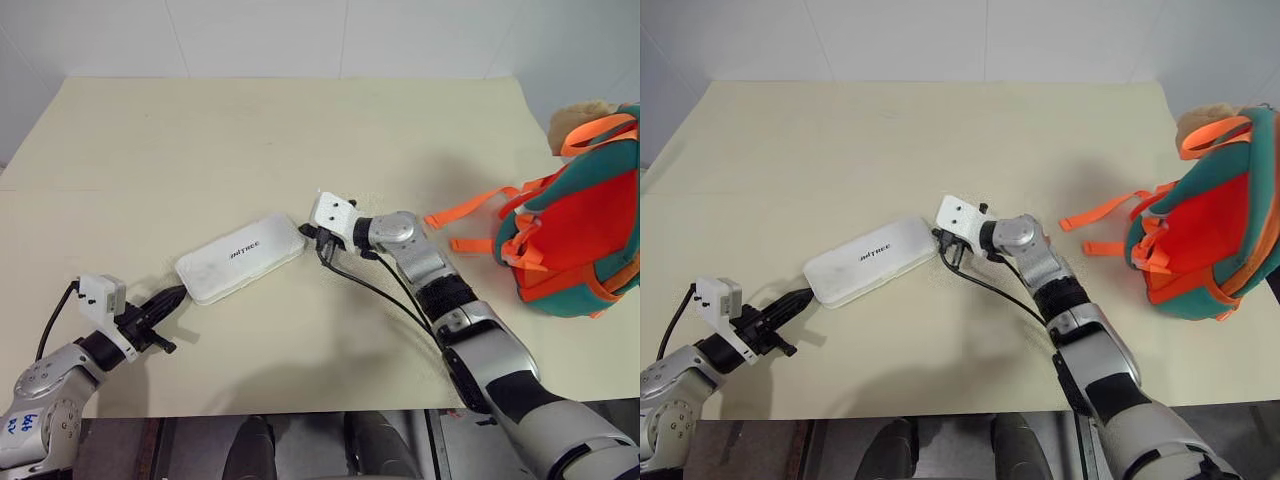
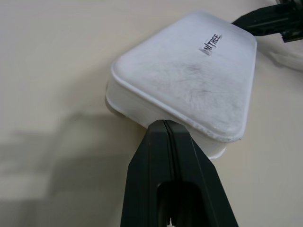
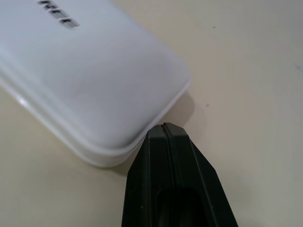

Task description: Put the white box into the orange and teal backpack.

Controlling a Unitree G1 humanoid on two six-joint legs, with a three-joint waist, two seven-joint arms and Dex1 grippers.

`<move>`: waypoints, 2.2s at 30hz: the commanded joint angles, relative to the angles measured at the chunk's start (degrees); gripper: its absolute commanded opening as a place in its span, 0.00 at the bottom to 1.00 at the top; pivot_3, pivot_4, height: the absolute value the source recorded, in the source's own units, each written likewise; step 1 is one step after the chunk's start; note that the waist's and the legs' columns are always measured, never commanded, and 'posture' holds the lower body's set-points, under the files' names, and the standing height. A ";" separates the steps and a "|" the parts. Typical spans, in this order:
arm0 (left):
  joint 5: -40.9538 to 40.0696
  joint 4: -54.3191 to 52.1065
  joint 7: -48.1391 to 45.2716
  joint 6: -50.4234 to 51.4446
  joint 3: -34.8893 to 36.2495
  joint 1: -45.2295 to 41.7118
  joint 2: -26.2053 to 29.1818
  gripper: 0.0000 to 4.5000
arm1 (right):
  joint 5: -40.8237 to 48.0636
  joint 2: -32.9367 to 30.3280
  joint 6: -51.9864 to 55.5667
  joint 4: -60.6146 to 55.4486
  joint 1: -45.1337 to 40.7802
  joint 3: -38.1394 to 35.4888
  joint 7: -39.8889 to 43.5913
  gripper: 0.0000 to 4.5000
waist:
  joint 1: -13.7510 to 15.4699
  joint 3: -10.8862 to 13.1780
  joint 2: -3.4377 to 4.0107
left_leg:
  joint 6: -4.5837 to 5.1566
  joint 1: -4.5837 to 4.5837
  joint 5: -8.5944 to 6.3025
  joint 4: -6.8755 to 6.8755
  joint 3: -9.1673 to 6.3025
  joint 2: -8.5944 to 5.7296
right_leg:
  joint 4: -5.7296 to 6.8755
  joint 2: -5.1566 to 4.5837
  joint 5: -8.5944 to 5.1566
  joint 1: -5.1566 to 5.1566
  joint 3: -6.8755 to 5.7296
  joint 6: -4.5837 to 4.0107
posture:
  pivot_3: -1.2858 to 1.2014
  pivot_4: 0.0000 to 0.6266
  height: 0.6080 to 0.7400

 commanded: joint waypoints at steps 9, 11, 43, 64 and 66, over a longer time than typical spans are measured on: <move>-0.33 1.50 -4.72 -0.32 -1.09 -3.55 3.87 0.00 | 4.61 -4.73 13.40 -26.16 8.78 3.62 12.18 0.00 | 0.03 0.00 -0.01 | 0.00 0.00 0.00 0.01 0.00 0.00 | -0.01 0.01 0.00 0.00 0.00 0.00 | 0.52 0.24 1.00; -0.57 1.74 -5.58 0.09 -1.43 -3.84 4.56 0.00 | 5.07 -5.55 15.81 -29.40 9.79 3.73 13.10 0.00 | 0.12 0.00 -0.01 | 0.00 -0.02 0.00 0.00 0.00 0.00 | -0.05 -0.01 0.00 0.00 0.00 0.01 | 0.52 0.24 1.00; 6.03 3.07 -22.26 1.87 -21.66 -15.38 8.29 0.00 | 14.31 -21.65 38.03 -60.18 22.39 2.28 19.11 0.00 | 2.06 0.00 -0.01 | 0.03 -0.06 -0.02 -0.11 0.00 -0.01 | -0.41 -0.01 0.01 0.09 -0.02 0.03 | 0.52 0.24 1.00; 10.60 3.39 -26.47 -0.66 -24.25 -14.36 11.07 0.00 | 16.52 -25.81 44.58 -66.21 25.56 0.34 16.88 0.00 | 2.78 -0.01 0.01 | 0.08 -0.03 -0.05 -0.10 0.01 -0.02 | -0.46 -0.01 0.01 0.12 -0.02 0.03 | 0.52 0.24 1.00; 9.33 4.28 -25.18 -0.07 -21.28 -15.63 10.90 0.00 | 16.07 -27.23 43.32 -63.79 25.26 -1.37 16.63 0.00 | 2.88 0.00 0.02 | 0.08 -0.04 -0.05 -0.09 0.01 -0.02 | -0.45 -0.01 0.01 0.12 -0.02 0.03 | 0.52 0.24 1.00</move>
